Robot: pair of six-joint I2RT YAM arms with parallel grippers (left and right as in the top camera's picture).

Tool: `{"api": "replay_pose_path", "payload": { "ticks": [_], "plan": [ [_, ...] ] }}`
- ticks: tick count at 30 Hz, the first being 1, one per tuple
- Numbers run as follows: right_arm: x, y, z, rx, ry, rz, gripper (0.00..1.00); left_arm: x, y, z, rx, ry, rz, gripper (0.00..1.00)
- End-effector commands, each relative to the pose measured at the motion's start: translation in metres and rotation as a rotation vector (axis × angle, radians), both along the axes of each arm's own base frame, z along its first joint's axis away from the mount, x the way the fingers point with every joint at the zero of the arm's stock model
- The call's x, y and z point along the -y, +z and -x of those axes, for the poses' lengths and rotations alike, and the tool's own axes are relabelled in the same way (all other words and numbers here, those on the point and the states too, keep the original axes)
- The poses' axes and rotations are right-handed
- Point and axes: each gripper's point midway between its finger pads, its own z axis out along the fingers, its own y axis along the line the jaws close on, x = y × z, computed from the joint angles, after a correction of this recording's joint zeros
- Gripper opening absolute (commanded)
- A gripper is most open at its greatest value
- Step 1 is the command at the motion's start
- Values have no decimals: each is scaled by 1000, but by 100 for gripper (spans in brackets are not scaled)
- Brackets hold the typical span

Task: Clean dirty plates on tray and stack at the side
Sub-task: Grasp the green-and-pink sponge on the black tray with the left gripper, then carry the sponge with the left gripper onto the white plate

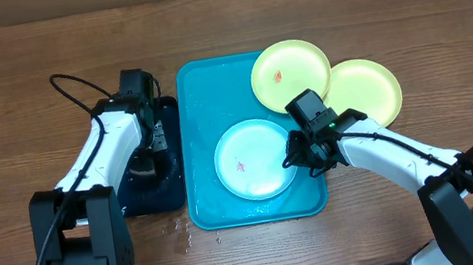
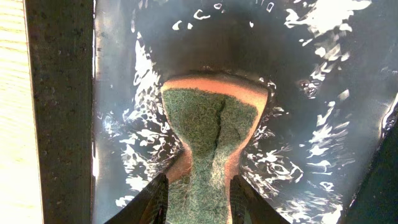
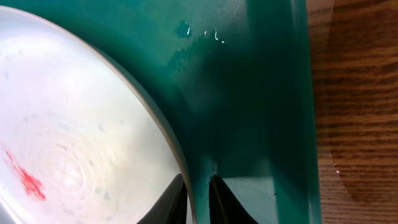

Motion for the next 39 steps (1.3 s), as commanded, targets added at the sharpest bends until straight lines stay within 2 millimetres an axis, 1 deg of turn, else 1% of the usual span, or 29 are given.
{"api": "replay_pose_path", "payload": {
  "ticks": [1, 4, 8, 11, 15, 18, 22, 25, 27, 29, 31, 34, 36, 39],
  "plan": [
    [0, -1, -5, 9, -4, 10, 15, 0, -7, 4, -24, -7, 5, 34],
    [0, -1, -5, 9, -4, 10, 15, 4, -8, 4, -25, -9, 29, 35],
    [0, -1, -5, 9, -4, 10, 15, 5, -10, 4, -28, -3, 35, 41],
    [0, -1, -5, 9, -4, 10, 15, 5, -13, 5, -28, -3, 40, 42],
    [0, -1, -5, 9, -4, 10, 15, 5, -21, 8, -22, 8, 42, 45],
    [0, 0, -5, 10, -4, 9, 15, 5, -27, 11, -22, 8, 42, 45],
    [-1, 0, -6, 17, -4, 5, 15, 5, -33, 11, -10, 7, 43, 33],
    [-1, 0, -7, 19, -4, 4, 15, 5, -36, 10, 0, 8, 44, 29],
    [-1, 0, -7, 18, -5, 4, 15, 5, -36, 10, 2, 7, 44, 21],
    [-1, 0, -7, 19, -4, 4, 15, 5, -36, 10, 4, 7, 44, 4],
    [-1, 0, -7, 19, -4, 4, 15, 5, -36, 9, 6, 8, 49, 4],
    [-1, 0, -7, 18, -4, 4, 22, 13, -34, 8, 7, 12, 124, 4],
    [-1, 0, -7, 18, -4, 4, 23, 17, -29, 5, 11, 25, 191, 4],
    [-3, 0, -6, 12, -1, -6, 22, 16, -17, 0, 34, 59, 289, 4]
  ]
}}
